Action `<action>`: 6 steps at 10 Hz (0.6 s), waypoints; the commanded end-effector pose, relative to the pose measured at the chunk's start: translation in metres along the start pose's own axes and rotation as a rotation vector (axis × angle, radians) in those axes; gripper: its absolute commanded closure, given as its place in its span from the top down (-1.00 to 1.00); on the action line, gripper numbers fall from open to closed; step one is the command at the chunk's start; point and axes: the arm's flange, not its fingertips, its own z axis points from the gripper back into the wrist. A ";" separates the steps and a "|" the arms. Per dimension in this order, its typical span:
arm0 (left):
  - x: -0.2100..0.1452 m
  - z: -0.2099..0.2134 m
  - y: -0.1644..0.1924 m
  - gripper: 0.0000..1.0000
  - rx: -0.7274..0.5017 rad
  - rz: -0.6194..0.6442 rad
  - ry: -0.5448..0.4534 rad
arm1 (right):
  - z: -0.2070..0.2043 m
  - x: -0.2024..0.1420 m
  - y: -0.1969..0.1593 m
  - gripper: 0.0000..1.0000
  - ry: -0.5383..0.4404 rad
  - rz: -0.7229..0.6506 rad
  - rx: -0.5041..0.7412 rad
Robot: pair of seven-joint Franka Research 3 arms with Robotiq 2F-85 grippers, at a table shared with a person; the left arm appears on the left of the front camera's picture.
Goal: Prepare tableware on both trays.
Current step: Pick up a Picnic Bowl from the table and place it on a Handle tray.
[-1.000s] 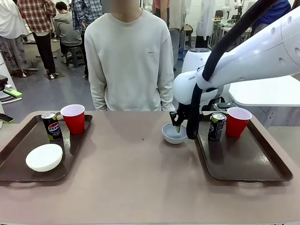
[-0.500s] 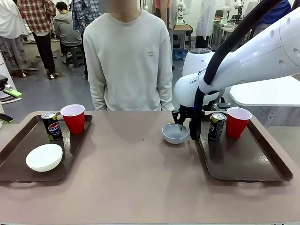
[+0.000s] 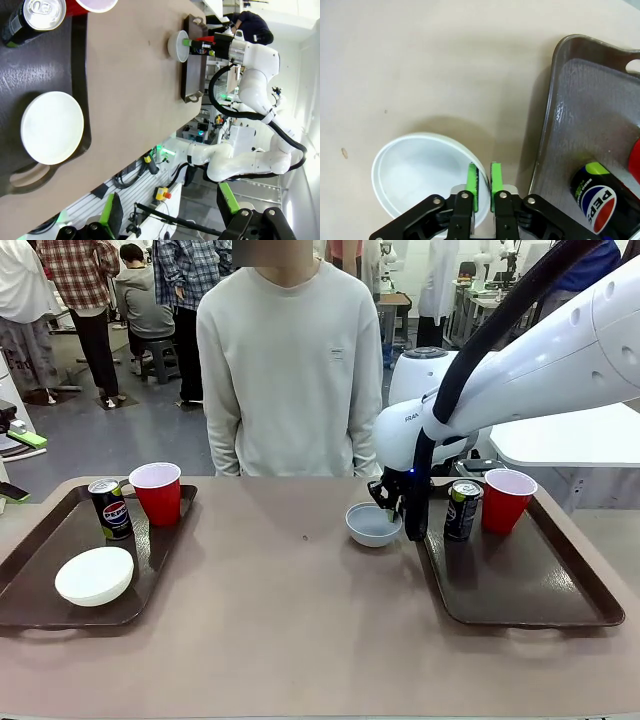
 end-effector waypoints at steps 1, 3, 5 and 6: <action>-0.002 0.002 -0.001 1.00 -0.013 -0.007 0.000 | 0.021 -0.004 -0.001 -0.94 0.020 -0.020 0.004; -0.002 0.002 -0.001 1.00 -0.013 -0.007 0.000 | 0.071 -0.026 -0.014 -0.94 0.049 0.021 0.088; -0.002 0.002 -0.001 1.00 -0.013 -0.007 0.000 | 0.120 -0.057 -0.031 -0.94 0.031 0.037 0.139; -0.002 0.002 -0.001 1.00 -0.013 -0.007 0.000 | 0.139 -0.074 -0.040 -0.94 0.018 0.034 0.143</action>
